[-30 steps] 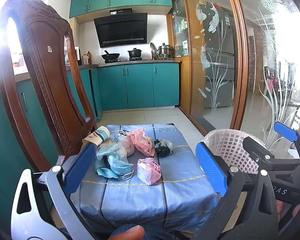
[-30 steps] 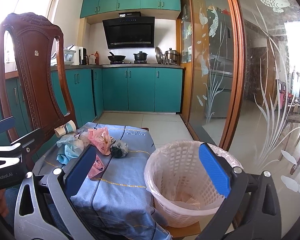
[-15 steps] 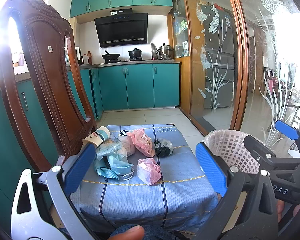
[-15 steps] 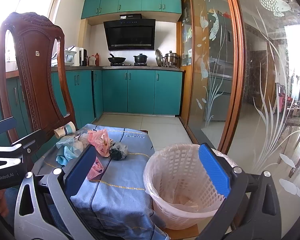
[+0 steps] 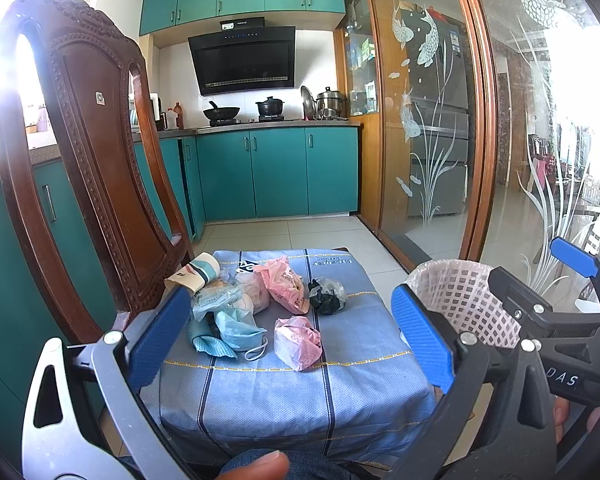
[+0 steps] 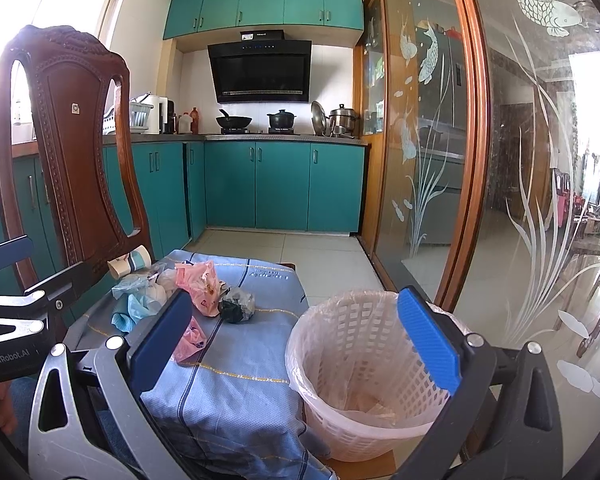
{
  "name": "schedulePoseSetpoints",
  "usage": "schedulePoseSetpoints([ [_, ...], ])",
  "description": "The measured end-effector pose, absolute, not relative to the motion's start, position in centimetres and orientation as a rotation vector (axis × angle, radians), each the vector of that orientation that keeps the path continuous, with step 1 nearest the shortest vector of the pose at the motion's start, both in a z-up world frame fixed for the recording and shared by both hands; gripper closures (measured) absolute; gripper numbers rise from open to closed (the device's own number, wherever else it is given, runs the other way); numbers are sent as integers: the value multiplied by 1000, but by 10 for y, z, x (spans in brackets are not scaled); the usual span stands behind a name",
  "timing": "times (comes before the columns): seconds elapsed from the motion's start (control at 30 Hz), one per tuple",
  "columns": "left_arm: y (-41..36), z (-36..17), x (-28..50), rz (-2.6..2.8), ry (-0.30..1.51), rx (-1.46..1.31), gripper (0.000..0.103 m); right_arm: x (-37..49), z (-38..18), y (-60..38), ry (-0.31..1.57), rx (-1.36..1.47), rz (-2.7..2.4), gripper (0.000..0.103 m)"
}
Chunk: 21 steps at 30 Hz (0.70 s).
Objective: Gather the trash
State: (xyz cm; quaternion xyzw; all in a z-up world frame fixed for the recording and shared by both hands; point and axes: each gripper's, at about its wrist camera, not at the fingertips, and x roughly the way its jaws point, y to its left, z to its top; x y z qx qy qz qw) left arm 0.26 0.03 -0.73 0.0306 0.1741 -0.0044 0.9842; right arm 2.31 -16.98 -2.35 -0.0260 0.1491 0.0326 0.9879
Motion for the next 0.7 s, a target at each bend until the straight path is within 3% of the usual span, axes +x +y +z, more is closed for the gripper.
schedulePoseSetpoints([
  [0.7, 0, -7, 2, -8, 353, 59, 3, 23, -22, -170, 291, -56, 64, 3],
])
